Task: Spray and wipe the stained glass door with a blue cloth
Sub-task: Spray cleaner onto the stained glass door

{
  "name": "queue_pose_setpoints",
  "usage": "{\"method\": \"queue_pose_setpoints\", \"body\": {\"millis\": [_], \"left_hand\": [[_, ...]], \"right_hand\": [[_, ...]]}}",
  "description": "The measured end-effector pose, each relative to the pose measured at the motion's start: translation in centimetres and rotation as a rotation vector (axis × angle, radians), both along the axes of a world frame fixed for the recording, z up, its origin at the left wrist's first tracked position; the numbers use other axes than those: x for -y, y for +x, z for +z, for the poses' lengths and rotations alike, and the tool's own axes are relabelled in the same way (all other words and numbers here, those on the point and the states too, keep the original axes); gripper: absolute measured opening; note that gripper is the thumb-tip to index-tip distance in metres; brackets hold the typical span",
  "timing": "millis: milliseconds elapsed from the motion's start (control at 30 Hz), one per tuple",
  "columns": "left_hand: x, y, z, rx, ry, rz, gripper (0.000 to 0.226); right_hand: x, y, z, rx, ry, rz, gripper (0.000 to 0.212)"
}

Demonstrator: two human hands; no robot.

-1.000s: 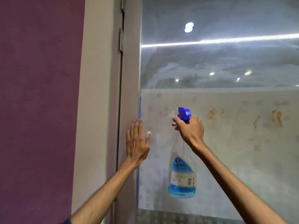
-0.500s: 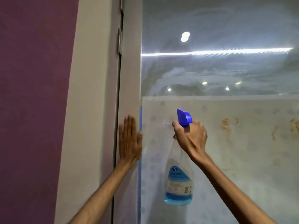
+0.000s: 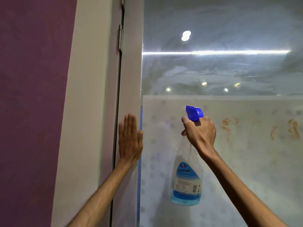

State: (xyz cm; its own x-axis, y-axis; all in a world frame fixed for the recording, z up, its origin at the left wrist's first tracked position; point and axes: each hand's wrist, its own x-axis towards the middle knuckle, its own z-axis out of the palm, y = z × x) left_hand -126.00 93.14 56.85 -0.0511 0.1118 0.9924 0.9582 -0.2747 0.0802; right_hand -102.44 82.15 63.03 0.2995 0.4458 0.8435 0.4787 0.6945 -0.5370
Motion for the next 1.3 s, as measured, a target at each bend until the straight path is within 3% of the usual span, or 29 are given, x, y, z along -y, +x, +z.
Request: {"method": "queue_pose_setpoints", "body": {"millis": [367,800,1133,1300], "left_hand": [[0.5,6.7,-2.6,0.077,-0.062,-0.041,0.072],[0.8,21.0,-5.6,-0.108,-0.152,-0.087,0.075],[0.0,29.8,-5.1,-0.144,-0.210,-0.045,0.076],[-1.2,31.6,-6.0,-0.105,-0.223,-0.059,0.078]], "right_hand": [[-1.0,5.0,-1.9,-0.116,-0.084,-0.014,0.030],[-1.3,16.8,-3.0,-0.075,-0.164,-0.039,0.028],[-1.4,23.1,-2.4,-0.048,-0.117,0.029,0.037],[-1.2,24.5,-2.0,-0.049,-0.088,0.057,0.055]]}}
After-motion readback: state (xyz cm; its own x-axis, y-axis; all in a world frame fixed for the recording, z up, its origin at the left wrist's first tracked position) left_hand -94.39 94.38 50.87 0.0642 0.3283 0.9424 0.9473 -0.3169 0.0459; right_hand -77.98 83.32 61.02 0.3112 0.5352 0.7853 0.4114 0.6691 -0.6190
